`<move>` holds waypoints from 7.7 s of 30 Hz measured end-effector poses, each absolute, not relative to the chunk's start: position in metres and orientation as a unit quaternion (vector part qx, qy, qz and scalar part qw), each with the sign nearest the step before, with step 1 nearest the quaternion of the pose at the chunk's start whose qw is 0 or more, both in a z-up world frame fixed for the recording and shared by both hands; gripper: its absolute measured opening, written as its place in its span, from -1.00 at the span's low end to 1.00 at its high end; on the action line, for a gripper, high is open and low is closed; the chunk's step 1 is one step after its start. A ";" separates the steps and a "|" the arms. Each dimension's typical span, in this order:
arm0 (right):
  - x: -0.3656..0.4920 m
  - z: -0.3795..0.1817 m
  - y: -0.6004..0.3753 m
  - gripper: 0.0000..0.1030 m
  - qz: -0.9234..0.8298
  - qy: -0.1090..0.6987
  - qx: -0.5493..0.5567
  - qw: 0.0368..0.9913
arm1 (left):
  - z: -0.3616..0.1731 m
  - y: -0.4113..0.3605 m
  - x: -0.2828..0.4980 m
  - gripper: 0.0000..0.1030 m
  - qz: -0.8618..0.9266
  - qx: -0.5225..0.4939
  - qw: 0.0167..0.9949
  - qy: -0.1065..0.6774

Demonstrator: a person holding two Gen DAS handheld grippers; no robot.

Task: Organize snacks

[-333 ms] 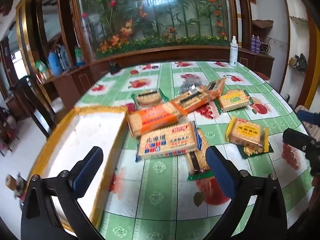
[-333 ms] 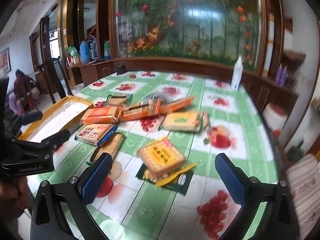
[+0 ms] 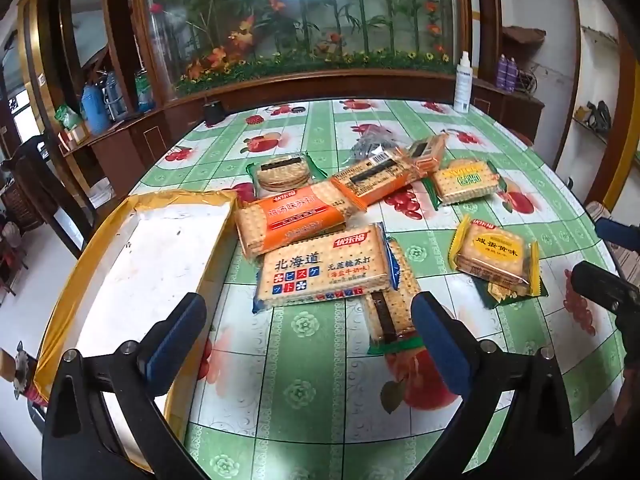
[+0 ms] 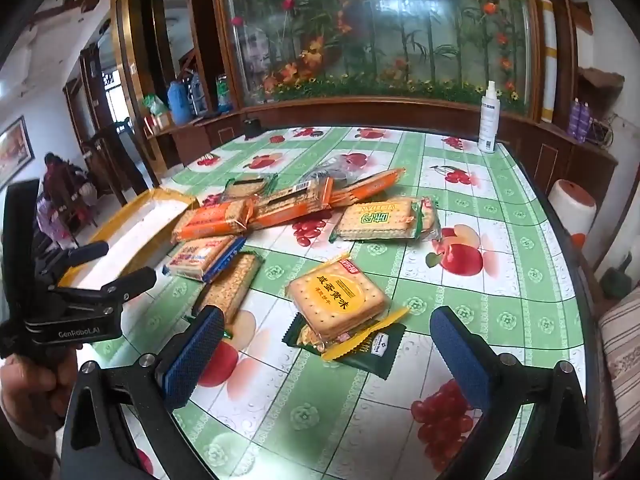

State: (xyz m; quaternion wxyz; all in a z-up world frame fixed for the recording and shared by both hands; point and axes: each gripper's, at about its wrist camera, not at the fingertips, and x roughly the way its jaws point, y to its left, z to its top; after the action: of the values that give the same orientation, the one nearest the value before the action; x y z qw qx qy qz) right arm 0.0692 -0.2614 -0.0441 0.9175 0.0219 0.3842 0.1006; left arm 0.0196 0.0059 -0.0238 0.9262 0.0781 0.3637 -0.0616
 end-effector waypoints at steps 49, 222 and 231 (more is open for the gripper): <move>0.054 -0.044 -0.235 1.00 0.161 0.403 -0.002 0.901 | -0.061 -0.007 0.045 0.99 -0.145 -0.045 0.869 0.470; 0.076 -0.098 -0.181 0.10 0.227 0.488 0.063 0.841 | -0.045 -0.012 0.163 0.61 -0.227 0.370 0.806 0.402; 0.068 -0.096 -0.227 0.10 0.204 0.479 0.115 0.846 | -0.073 -0.024 0.170 0.24 -0.216 0.378 0.781 0.449</move>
State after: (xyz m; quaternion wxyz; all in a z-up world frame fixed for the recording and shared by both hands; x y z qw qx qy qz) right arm 0.0680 -0.2267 -0.0960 0.8459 0.1152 0.4791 0.2042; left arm 0.1700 -0.0244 -0.0729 0.7805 0.3777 0.4488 -0.2160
